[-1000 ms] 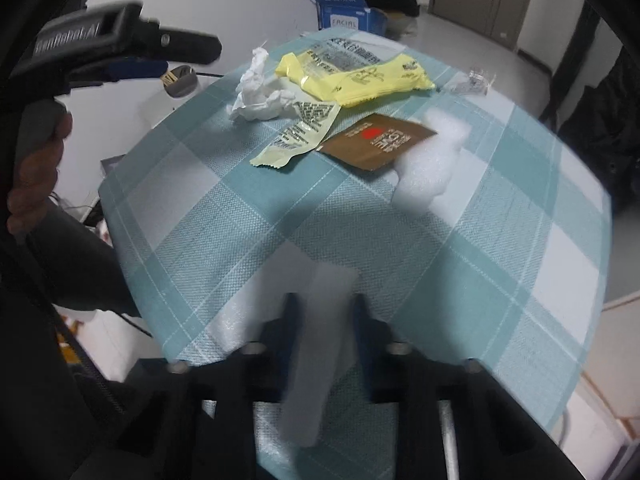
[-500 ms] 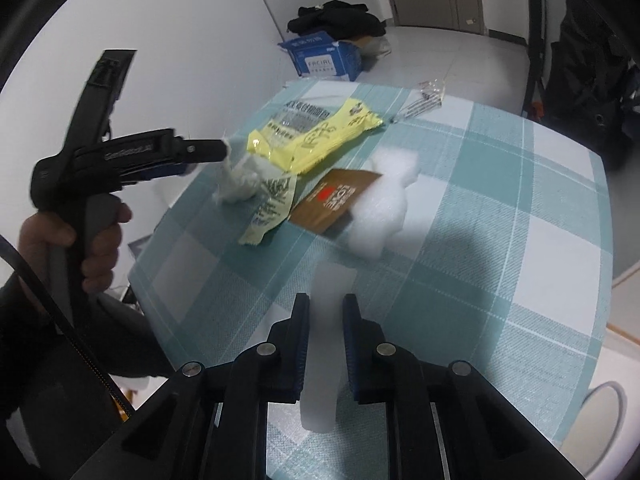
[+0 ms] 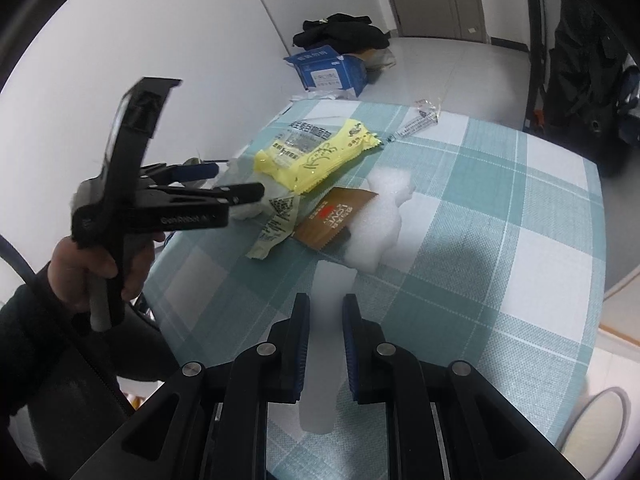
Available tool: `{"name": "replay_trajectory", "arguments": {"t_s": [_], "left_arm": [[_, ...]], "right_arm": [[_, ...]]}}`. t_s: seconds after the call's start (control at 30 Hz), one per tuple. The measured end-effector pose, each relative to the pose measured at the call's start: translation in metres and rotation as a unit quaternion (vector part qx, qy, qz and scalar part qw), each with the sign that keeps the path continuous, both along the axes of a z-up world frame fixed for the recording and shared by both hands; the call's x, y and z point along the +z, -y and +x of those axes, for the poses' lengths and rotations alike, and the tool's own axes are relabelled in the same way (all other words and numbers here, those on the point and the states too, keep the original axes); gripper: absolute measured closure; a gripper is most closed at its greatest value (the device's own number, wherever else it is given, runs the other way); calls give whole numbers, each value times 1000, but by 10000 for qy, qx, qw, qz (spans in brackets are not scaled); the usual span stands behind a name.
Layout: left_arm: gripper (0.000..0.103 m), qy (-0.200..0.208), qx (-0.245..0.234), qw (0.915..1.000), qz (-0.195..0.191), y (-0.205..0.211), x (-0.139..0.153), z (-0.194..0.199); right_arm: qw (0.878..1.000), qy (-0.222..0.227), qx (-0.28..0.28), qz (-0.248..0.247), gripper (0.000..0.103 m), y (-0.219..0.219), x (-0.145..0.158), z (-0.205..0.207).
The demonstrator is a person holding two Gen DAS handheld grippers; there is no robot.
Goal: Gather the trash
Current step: 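Grasp the crumpled white tissue with the left tool while the right holds the foam strip, then carry the foam strip and tissue over the white trash bin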
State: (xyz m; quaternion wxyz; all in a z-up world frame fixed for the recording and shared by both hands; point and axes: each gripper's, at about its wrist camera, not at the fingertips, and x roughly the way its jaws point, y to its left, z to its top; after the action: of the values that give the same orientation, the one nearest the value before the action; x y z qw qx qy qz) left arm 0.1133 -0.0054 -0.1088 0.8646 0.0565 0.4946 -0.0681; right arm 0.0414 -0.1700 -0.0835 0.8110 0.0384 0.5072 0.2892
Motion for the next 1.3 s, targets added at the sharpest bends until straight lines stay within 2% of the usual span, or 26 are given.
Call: {"name": "replay_trajectory", "arguments": {"t_s": [0.07,0.13,0.27,0.33,0.43,0.63,0.97,1.3], "left_arm": [[26,-114,-24,9999,-6,-2,-4,1],[43,-238,-76,9997,12,-2,-10,3],[59,-311,-86,9994,-133,-2,-9,4],[80,-356,-116,9991,-221,-1,-8,4],[95,-430,-126,9984,-353,-1,-8,5],[99,-528,-96,9974,-479,2,-5,-1],[100,-232,-202,9983,-500,9,22,-18],[100,86,-478,9967,-652,27,60,-42]], "right_arm": [[9999,57,60,-71,88,-2,2,-3],[9997,86,91,-194,87,-4,1,-5],[9997,82,82,-237,87,-2,0,-5],[9997,121,65,-220,87,-1,2,-5],[9997,146,40,-207,87,2,5,-7],[9995,163,81,-267,87,-2,4,-11],[9995,241,-131,-137,87,6,12,-14],[9972,522,-467,274,87,25,37,-26]]}}
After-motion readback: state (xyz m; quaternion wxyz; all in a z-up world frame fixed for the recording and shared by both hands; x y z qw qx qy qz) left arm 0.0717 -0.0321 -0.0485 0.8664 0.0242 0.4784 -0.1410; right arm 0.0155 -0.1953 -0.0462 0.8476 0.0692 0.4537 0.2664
